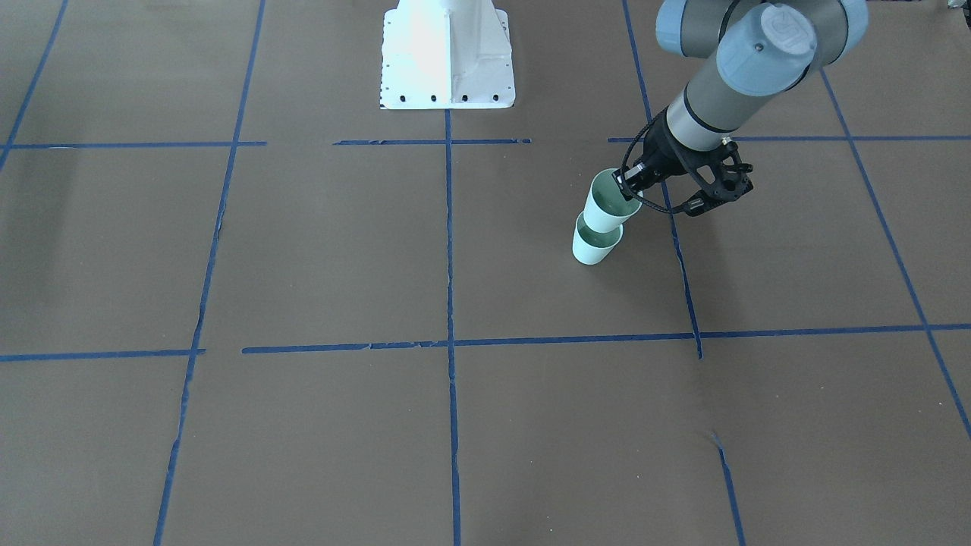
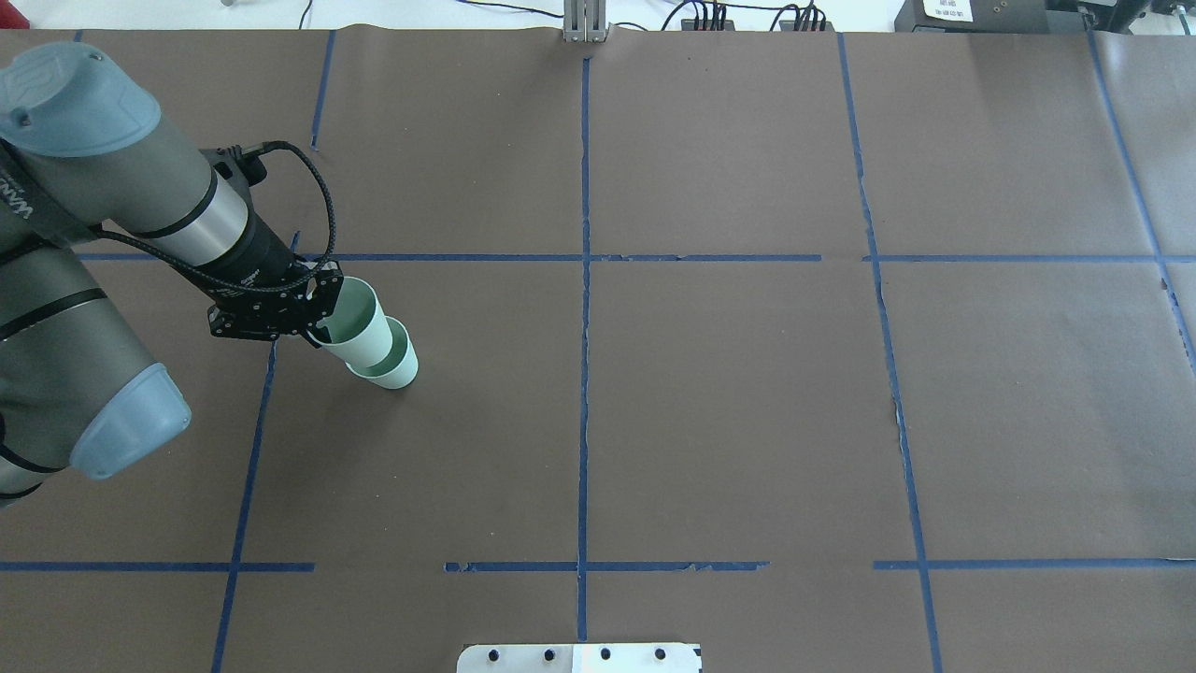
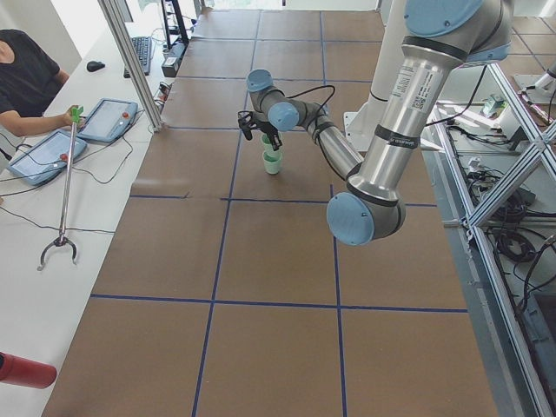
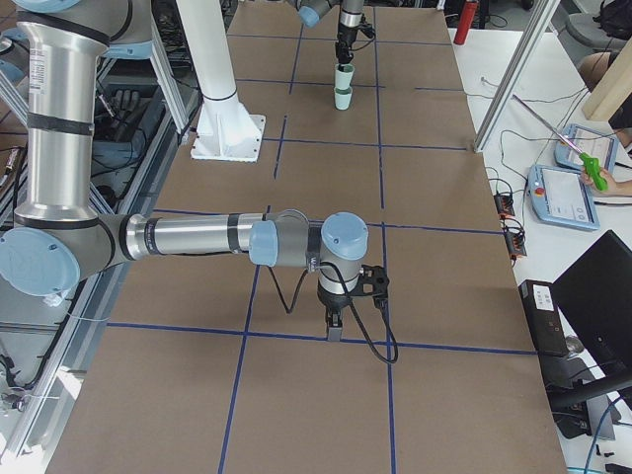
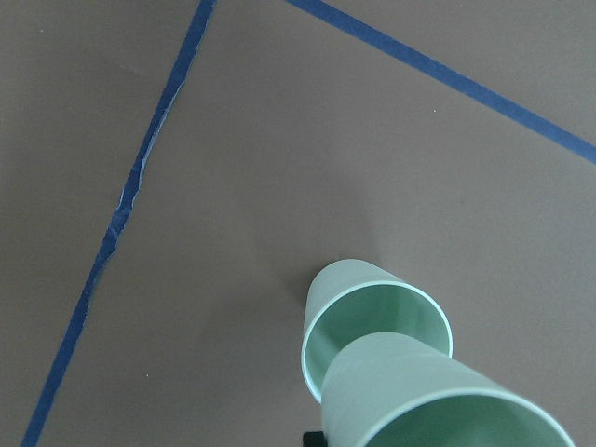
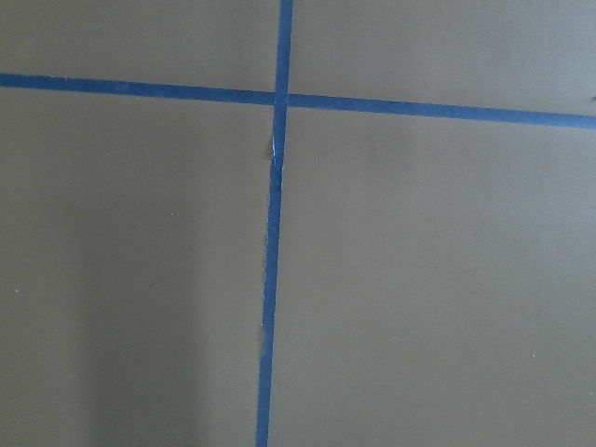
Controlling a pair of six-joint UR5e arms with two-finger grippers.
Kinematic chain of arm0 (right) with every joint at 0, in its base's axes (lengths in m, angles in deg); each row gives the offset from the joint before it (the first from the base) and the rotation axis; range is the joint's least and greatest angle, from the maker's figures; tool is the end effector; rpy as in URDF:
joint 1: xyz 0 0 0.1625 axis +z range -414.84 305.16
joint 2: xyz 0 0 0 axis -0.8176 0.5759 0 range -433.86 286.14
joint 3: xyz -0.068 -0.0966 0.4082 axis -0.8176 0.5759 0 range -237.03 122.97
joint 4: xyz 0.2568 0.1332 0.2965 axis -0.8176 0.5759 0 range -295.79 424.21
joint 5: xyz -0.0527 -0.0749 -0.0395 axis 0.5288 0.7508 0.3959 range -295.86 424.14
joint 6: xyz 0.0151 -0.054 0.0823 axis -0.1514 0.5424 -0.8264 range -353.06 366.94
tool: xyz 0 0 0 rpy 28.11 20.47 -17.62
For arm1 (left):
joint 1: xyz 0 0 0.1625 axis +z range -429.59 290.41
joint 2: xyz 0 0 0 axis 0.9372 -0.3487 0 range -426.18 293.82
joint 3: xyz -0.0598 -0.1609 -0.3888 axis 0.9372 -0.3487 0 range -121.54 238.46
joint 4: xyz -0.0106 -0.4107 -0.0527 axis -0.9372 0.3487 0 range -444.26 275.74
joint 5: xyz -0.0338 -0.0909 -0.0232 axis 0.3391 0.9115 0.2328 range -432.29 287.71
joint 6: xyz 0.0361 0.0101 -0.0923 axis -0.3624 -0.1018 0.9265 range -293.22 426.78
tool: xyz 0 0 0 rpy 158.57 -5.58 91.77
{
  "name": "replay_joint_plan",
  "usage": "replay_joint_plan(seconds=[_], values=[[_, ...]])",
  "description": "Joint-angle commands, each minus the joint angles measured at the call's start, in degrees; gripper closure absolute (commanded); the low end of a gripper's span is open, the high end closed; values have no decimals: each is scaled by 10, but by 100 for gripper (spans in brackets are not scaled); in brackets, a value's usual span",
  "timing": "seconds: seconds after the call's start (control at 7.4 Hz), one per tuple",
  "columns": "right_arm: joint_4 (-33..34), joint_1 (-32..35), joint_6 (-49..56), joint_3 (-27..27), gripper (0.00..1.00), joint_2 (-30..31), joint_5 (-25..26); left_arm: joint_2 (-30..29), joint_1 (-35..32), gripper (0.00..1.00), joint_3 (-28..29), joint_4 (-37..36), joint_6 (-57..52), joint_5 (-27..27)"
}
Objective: Stack cups
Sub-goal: 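Lower the held cup into the other cup and open the left gripper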
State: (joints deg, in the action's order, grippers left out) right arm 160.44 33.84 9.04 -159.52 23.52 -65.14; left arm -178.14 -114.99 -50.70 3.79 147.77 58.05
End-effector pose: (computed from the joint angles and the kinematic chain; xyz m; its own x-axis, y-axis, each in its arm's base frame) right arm 0.0603 -0.4358 0.6280 0.7727 -0.0421 0.6333 0.0513 0.9987 0.0038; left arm 0.3580 -0.4611 0.2946 0.5777 -0.4159 -0.7023 0.1672 0.9025 -0.3969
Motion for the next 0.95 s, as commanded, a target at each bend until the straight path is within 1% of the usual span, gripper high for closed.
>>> replay_joint_plan(seconds=[0.0, 0.54, 0.68, 0.81], values=[[0, 0, 0, 0, 0, 0, 0, 1, 0, 100, 8, 6, -1, 0], [-1, 0, -1, 0, 0, 0, 0, 0, 0, 100, 12, 7, -1, 0], [0, 0, 0, 0, 0, 0, 0, 0, 0, 41, 12, 7, -4, 0], [-1, 0, 0, 0, 0, 0, 0, -1, 0, 0, 11, 7, -5, -1]])
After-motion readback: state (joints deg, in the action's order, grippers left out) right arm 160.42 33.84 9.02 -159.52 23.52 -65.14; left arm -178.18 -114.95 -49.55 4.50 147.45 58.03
